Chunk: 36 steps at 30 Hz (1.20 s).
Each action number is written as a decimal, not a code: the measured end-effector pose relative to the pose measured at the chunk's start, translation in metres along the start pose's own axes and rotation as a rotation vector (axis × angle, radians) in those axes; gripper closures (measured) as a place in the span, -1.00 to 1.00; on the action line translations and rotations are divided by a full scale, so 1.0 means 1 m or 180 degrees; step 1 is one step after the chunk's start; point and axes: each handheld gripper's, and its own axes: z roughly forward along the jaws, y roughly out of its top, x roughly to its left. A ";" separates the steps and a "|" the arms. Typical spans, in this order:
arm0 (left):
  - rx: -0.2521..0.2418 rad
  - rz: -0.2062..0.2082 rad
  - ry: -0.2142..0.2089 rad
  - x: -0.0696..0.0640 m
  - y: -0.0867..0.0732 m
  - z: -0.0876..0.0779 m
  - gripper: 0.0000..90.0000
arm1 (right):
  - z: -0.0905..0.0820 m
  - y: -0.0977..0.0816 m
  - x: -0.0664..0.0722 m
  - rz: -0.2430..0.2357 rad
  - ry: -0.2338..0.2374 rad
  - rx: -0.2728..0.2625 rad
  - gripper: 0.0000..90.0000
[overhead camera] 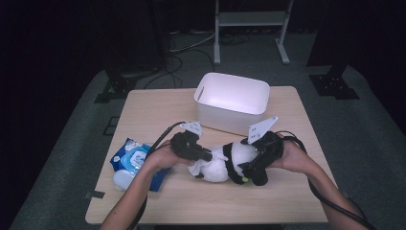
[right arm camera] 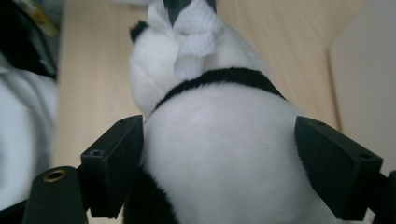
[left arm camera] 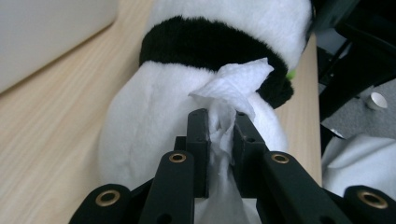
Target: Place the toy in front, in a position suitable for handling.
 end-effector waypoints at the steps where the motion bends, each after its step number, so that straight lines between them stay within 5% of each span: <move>1: 0.0009 0.0020 0.0008 -0.001 0.000 0.000 0.76 | -0.005 0.002 -0.002 0.0060 0.0067 -0.0026 -0.55; 5: 0.0089 0.0103 -0.0062 -0.008 0.001 0.001 0.76 | -0.011 0.006 -0.007 0.0126 0.0019 0.0053 -0.53; 9: 0.0091 0.0161 -0.0105 -0.013 0.003 0.000 0.76 | 0.003 -0.002 -0.006 0.0181 0.0198 0.0184 -0.58; 15: 0.0103 0.0111 0.0083 -0.005 0.000 -0.007 0.74 | 0.005 -0.012 0.002 0.0095 0.0248 0.0152 -0.57; 27: -0.0060 0.0250 -0.0202 -0.023 0.007 0.013 0.75 | 0.008 -0.017 0.010 0.0019 0.0272 0.0146 -0.58; 30: -0.0016 0.0359 -0.0296 -0.035 0.011 0.023 0.74 | 0.007 -0.018 0.010 -0.0003 0.0280 0.0130 -0.58; 36: 0.0100 0.0486 -0.0271 -0.044 0.009 0.023 0.74 | 0.006 -0.023 0.013 -0.0051 0.0297 0.0086 -0.57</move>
